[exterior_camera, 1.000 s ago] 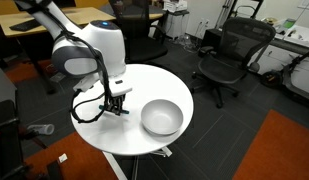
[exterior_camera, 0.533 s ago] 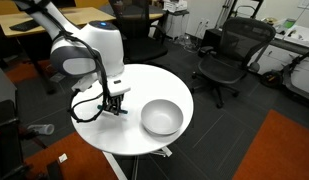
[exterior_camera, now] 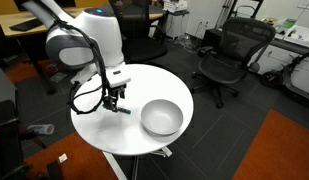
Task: Put the marker on the table
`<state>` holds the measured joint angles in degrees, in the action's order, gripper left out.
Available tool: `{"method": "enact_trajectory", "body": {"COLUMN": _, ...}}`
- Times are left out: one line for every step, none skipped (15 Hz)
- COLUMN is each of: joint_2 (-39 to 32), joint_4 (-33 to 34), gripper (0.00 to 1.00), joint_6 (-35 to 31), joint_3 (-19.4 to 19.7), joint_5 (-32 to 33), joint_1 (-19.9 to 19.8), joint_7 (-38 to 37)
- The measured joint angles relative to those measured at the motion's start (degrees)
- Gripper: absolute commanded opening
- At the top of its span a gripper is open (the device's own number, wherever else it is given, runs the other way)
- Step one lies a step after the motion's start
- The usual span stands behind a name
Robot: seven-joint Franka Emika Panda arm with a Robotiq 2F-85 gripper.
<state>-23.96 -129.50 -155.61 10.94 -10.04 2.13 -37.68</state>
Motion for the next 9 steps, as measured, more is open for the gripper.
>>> {"method": "enact_trajectory", "body": {"joint_2": 1.43, "joint_4": -0.62, "gripper": 1.00, "joint_6": 0.06, "joint_3": 0.04, "joint_5": 0.12, "joint_1": 0.20, "joint_7": 0.00}}
{"method": "enact_trajectory", "body": {"joint_2": 3.09, "joint_4": -1.41, "gripper": 1.00, "joint_6": 0.27, "joint_3": 0.05, "joint_5": 0.18, "joint_1": 0.31, "joint_7": 0.00}}
{"method": "enact_trajectory", "body": {"joint_2": 5.02, "joint_4": -2.37, "gripper": 1.00, "joint_6": 0.57, "joint_3": 0.04, "joint_5": 0.23, "joint_1": 0.36, "joint_7": 0.13}}
{"method": "enact_trajectory", "body": {"joint_2": 7.15, "joint_4": -3.43, "gripper": 1.00, "joint_6": 0.89, "joint_3": 0.03, "joint_5": 0.29, "joint_1": 0.36, "joint_7": 0.25}}
{"method": "enact_trajectory", "body": {"joint_2": 9.23, "joint_4": -4.47, "gripper": 1.00, "joint_6": 1.15, "joint_3": -0.01, "joint_5": 0.31, "joint_1": 0.36, "joint_7": 0.45}}
{"method": "enact_trajectory", "body": {"joint_2": 11.29, "joint_4": -5.46, "gripper": 1.00, "joint_6": 1.46, "joint_3": -0.02, "joint_5": 0.36, "joint_1": 0.34, "joint_7": 0.50}}
{"method": "enact_trajectory", "body": {"joint_2": 13.20, "joint_4": -6.29, "gripper": 1.00, "joint_6": 1.78, "joint_3": -0.04, "joint_5": 0.43, "joint_1": 0.30, "joint_7": 0.52}}
{"method": "enact_trajectory", "body": {"joint_2": 14.90, "joint_4": -7.02, "gripper": 1.00, "joint_6": 2.11, "joint_3": -0.06, "joint_5": 0.53, "joint_1": 0.23, "joint_7": 0.53}}
{"method": "enact_trajectory", "body": {"joint_2": 16.35, "joint_4": -7.60, "gripper": 1.00, "joint_6": 2.32, "joint_3": -0.10, "joint_5": 0.62, "joint_1": 0.05, "joint_7": 0.53}}
